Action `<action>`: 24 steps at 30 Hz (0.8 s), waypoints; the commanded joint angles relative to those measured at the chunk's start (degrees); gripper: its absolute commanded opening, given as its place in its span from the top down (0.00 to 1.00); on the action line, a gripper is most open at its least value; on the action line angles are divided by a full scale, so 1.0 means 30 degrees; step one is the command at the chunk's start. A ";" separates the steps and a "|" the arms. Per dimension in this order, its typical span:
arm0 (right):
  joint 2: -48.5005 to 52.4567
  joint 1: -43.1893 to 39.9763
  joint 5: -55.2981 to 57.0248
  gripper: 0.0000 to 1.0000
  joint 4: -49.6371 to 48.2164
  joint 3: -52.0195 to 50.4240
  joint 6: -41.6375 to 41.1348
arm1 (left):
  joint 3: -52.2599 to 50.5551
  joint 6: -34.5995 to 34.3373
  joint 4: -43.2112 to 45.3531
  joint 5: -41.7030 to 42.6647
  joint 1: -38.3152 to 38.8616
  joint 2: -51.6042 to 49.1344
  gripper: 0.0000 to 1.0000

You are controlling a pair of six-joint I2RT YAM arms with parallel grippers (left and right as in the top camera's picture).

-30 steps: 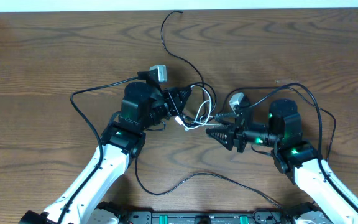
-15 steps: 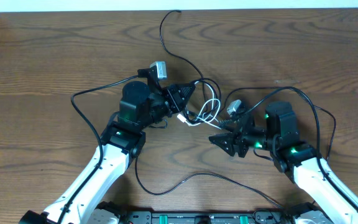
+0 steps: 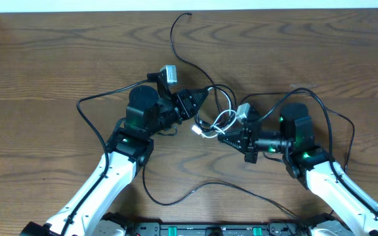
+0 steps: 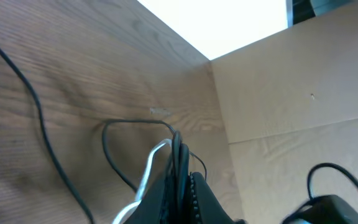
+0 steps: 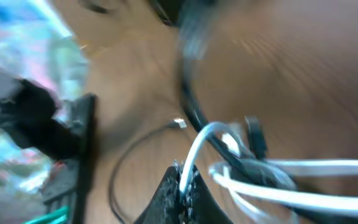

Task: Untangle cables

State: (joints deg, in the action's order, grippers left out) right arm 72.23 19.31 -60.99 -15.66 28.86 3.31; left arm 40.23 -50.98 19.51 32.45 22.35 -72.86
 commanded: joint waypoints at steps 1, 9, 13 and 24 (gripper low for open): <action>0.0036 0.0102 -0.4867 0.99 -0.2448 0.0073 -0.0984 | 0.0291 0.1020 -0.0401 -0.0721 0.0044 0.0204 0.93; 0.0036 0.0095 -0.4809 0.99 -1.0870 0.0073 -0.6645 | 0.0291 0.3242 -0.2361 -0.0758 0.0044 0.0204 0.92; 0.0036 0.0095 -0.4714 0.99 -1.3784 0.0073 -0.8641 | 0.0291 0.4554 -0.3213 -0.0765 0.0044 0.0204 0.93; 0.0036 0.0095 -0.4714 0.99 -1.3493 0.0073 -0.8801 | 0.0291 0.5071 -0.5064 -0.3104 0.0044 0.0211 0.93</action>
State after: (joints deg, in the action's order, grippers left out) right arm 72.38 19.38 -74.81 -57.89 28.67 -23.75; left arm 40.25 -37.17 4.23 25.65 22.55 -72.75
